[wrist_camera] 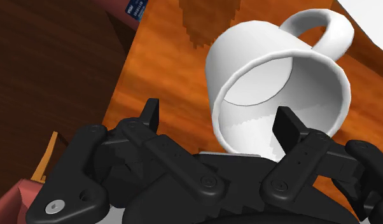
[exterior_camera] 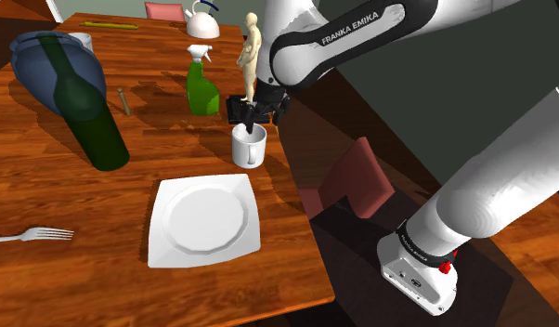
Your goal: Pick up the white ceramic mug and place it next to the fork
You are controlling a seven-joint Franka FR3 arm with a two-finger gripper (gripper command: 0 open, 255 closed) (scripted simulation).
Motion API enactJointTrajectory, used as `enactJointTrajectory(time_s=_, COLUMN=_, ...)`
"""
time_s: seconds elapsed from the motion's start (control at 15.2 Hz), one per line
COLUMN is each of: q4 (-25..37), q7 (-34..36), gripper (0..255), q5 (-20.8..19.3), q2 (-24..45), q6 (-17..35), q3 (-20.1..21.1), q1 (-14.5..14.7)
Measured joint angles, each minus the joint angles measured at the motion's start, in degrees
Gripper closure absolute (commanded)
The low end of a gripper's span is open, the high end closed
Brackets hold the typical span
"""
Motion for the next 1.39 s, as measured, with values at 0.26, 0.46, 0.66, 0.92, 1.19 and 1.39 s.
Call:
enactJointTrajectory(time_s=0.26, q4=-0.8, q7=0.9, gripper=0, q5=-1.3, q2=2.7, q6=3.2, q3=0.1, q1=-0.1)
enactJointTrajectory(time_s=0.46, q4=-1.2, q7=1.1, gripper=0, q5=-1.7, q2=3.2, q6=4.3, q3=0.1, q1=-0.1)
enactJointTrajectory(time_s=0.66, q4=-1.3, q7=1.2, gripper=0, q5=-1.7, q2=3.3, q6=4.4, q3=0.1, q1=-0.1)
enactJointTrajectory(time_s=0.92, q4=-1.3, q7=1.2, gripper=255, q5=-1.7, q2=3.3, q6=4.4, q3=0.1, q1=-0.1)
enactJointTrajectory(time_s=1.19, q4=-1.3, q7=1.2, gripper=255, q5=-1.7, q2=3.3, q6=4.4, q3=0.1, q1=-0.1)
enactJointTrajectory(time_s=1.39, q4=-1.3, q7=1.2, gripper=255, q5=-1.7, q2=3.3, q6=4.4, q3=0.1, q1=-0.1)
